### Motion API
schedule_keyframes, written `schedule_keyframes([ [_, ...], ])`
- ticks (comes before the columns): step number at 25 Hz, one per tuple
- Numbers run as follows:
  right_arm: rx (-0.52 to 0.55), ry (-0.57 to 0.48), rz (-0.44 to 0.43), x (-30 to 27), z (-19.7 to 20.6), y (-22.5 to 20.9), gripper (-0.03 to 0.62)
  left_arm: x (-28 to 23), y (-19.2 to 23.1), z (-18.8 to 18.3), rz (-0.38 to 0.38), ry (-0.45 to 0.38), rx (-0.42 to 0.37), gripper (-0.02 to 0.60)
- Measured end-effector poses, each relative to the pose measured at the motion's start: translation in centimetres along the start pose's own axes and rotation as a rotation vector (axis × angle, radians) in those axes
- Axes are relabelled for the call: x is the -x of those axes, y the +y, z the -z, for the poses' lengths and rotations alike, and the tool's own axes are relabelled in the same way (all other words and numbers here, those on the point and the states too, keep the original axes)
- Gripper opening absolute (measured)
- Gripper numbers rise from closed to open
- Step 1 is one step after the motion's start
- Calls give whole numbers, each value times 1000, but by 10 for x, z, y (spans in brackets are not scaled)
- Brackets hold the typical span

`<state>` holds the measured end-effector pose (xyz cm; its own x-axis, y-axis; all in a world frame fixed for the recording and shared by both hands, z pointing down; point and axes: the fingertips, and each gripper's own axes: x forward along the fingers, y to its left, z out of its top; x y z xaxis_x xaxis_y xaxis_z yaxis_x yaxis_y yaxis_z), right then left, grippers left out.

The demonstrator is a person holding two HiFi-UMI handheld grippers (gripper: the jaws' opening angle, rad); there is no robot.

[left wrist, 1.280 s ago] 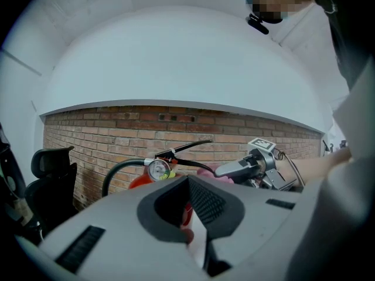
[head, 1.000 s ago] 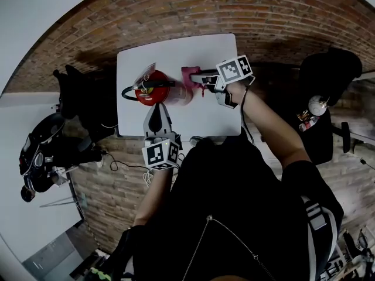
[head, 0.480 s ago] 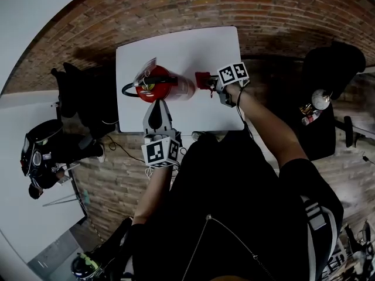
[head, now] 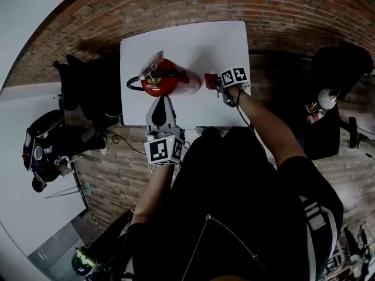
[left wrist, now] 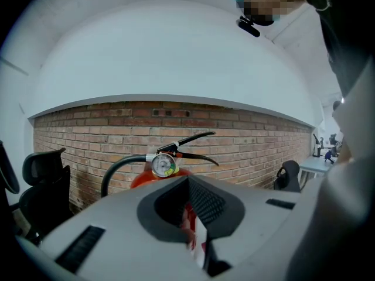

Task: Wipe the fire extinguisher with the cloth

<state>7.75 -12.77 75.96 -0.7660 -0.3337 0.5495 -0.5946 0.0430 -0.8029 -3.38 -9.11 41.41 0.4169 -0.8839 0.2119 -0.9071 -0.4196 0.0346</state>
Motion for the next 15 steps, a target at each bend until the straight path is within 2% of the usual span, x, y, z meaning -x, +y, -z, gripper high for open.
schedule_keyframes([
  [10, -104, 10, 13, -40, 17, -27, 115, 12, 18, 6, -35, 27, -5, 9],
  [15, -100, -1, 35, -59, 22, -28, 115, 19, 27, 14, -56, 40, 1, 9],
])
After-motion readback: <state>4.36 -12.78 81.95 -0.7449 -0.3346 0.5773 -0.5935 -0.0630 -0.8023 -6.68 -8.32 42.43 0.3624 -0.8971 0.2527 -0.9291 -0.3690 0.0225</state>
